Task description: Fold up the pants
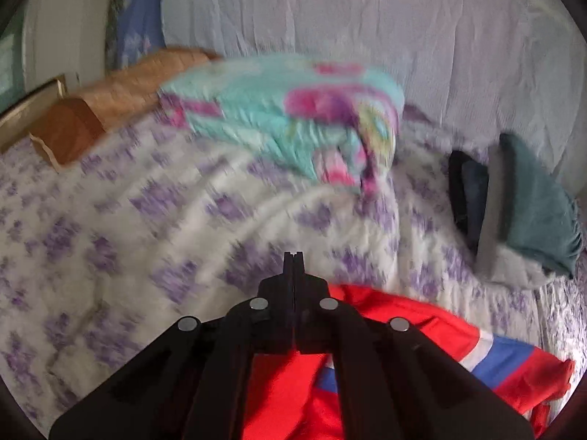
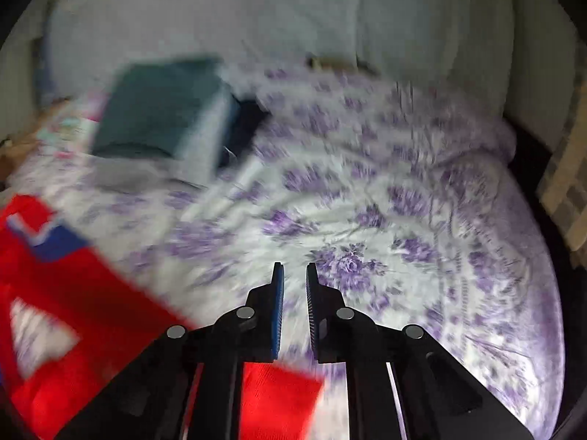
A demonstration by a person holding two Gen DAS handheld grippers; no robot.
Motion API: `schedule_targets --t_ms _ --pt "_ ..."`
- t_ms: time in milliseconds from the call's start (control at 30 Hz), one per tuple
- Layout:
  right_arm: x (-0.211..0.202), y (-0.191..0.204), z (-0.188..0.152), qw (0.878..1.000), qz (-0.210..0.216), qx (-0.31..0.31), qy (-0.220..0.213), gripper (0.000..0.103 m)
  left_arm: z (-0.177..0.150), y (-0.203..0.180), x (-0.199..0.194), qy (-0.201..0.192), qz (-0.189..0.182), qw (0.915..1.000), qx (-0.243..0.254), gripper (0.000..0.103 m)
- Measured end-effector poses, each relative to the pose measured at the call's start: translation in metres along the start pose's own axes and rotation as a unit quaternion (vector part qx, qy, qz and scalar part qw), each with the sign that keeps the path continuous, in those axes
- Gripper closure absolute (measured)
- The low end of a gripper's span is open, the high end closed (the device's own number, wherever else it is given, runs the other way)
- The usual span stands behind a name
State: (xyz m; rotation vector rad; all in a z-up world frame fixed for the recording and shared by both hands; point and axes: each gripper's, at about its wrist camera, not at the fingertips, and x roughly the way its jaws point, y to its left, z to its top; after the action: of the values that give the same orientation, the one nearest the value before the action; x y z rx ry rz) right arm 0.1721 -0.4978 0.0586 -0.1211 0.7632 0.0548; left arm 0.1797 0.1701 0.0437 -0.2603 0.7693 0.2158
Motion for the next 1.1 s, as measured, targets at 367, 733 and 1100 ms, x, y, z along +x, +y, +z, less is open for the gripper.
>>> schedule_targets --t_ms 367,733,1100 --pt "-0.045 -0.026 -0.084 0.990 0.088 0.108 -0.027 0.026 -0.034 -0.020 0.020 0.078 -0.051 0.9877 0.125 0.039" --pt "-0.018 -0.021 -0.077 0.977 0.139 0.157 -0.047 0.096 -0.025 -0.036 0.012 0.025 -0.020 0.9916 0.125 0.093" --pt "0.065 -0.005 -0.027 0.992 0.029 0.119 0.015 0.078 -0.014 -0.036 0.064 0.058 0.093 0.9876 0.113 0.074"
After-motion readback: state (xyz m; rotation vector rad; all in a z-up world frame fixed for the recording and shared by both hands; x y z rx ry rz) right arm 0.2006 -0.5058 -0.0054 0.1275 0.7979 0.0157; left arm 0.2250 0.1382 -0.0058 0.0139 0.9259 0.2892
